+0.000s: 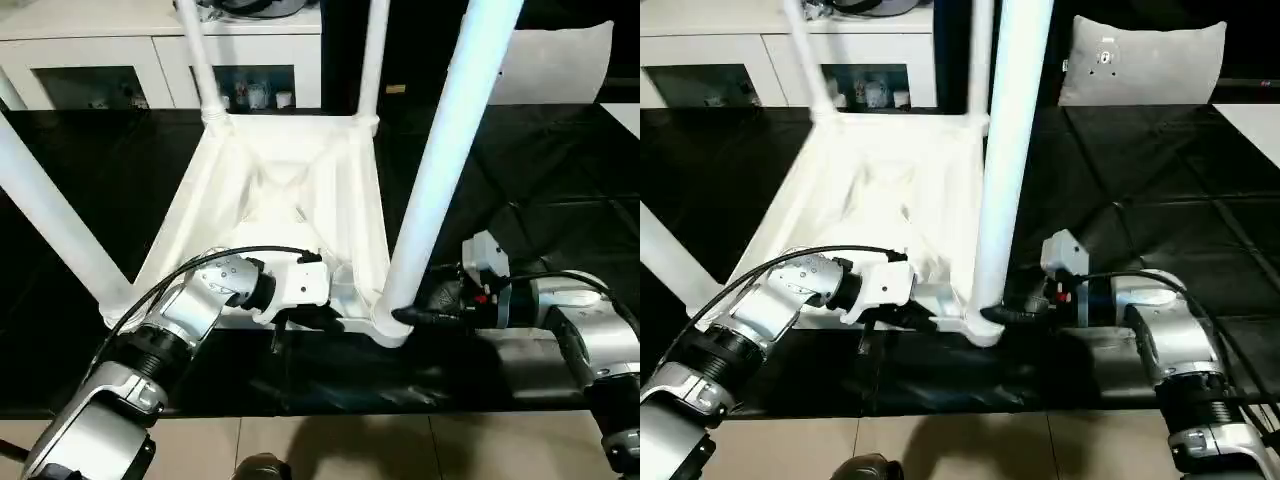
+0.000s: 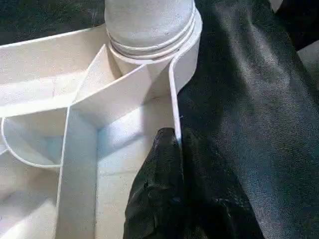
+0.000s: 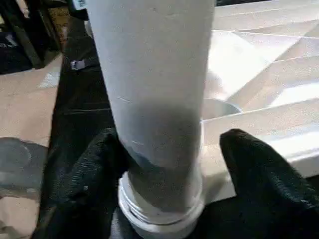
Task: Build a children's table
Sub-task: Rotate leg to tighten
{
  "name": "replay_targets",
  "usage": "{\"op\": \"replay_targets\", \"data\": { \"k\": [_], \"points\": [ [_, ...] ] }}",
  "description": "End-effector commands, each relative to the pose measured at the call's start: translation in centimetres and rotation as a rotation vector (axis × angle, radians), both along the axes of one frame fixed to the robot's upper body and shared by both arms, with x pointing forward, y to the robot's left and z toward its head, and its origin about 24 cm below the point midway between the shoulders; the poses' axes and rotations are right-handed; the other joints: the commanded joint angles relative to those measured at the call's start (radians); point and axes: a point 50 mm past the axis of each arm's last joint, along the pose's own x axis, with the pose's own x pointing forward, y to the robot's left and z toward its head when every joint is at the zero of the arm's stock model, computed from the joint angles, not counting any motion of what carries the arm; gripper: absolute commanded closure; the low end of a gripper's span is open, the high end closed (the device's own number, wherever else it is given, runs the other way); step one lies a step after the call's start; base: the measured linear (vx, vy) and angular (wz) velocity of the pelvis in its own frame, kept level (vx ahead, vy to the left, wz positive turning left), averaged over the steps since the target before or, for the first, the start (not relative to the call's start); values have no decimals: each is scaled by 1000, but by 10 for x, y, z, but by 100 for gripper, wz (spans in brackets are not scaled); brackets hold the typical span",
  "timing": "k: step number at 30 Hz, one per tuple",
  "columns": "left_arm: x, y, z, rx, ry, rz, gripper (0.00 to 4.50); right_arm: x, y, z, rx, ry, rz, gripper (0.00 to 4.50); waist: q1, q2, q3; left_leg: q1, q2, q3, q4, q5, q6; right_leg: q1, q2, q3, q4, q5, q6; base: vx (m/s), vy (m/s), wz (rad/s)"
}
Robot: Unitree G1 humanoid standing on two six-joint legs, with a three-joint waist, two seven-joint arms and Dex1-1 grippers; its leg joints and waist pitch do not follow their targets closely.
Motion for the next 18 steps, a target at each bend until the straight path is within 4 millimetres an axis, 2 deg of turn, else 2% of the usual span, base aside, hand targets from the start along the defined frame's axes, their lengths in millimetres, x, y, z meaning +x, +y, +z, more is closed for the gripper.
{"op": "replay_targets", "data": {
  "k": [1,7,10,13,16,17,18],
  "points": [
    [-16,-10,-13,69,51,-144,450,-2,5,2,17,9,39,162,-6,-22,-71,17,68,-19,-63,-154,97,45,-79,56,-68,-155,-219,0,0,0],
    [-16,-10,-12,66,55,-145,450,-3,7,1,24,24,57,216,-6,-23,-73,16,68,-19,-61,-131,104,44,-78,56,-64,-127,-224,0,0,0],
    [-16,-10,-13,63,59,-139,450,-5,7,0,25,39,69,245,-6,-25,-70,15,67,-18,-62,-140,103,45,-79,55,-67,-149,-220,0,0,0],
    [-15,-9,-13,57,66,-122,450,-6,9,1,38,55,71,254,-6,-24,-69,17,68,-19,-65,-158,92,44,-79,56,-71,-185,-210,0,0,0],
    [-11,-9,-11,32,71,-76,450,-7,13,0,60,74,51,257,-6,-24,-70,17,68,-19,-65,-150,91,44,-79,57,-69,-168,-211,0,0,0],
    [-7,-10,-9,6,62,-15,450,-5,15,-3,51,89,4,257,-5,-18,-70,16,67,-20,-64,-148,91,44,-79,56,-68,-164,-211,0,0,0],
    [-2,-12,-7,-28,54,49,450,-2,18,-6,35,99,-41,257,-8,-20,-68,16,67,-19,-65,-150,89,44,-77,57,-70,-164,-210,0,0,0]
  ]
}}
